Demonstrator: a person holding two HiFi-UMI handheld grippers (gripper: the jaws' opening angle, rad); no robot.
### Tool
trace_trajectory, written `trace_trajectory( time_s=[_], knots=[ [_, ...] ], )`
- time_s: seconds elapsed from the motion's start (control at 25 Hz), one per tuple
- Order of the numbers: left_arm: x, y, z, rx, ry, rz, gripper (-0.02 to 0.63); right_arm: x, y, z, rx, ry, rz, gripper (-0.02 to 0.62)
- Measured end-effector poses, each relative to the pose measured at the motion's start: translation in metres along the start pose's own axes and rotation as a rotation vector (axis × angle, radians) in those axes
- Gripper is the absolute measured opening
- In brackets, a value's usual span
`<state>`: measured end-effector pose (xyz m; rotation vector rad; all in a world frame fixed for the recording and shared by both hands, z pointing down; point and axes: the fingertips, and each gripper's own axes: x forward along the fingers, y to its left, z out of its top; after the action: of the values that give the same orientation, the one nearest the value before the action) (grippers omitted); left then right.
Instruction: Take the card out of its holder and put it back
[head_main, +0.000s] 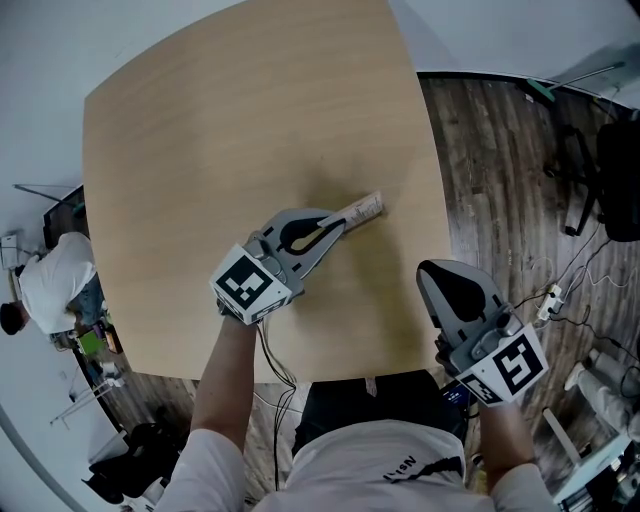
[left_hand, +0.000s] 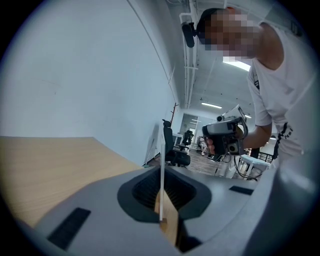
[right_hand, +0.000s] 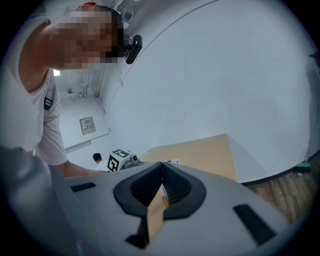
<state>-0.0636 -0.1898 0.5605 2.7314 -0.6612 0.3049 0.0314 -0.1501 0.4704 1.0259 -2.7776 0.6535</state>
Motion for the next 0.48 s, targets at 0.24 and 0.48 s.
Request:
trace_trajectory(
  time_s=[0.24, 0.48],
  knots=[
    [0.005, 0.0, -0.012, 0.005, 0.02, 0.049, 0.026, 0.0, 0.0, -0.002, -0.002, 0.002, 0.0, 0.014],
    [0.006, 0.0, -0.016, -0.027, 0.007, 0.061, 0.028, -0.002, 0.001, -0.007, 0.003, 0.01, 0.003, 0.014]
  ],
)
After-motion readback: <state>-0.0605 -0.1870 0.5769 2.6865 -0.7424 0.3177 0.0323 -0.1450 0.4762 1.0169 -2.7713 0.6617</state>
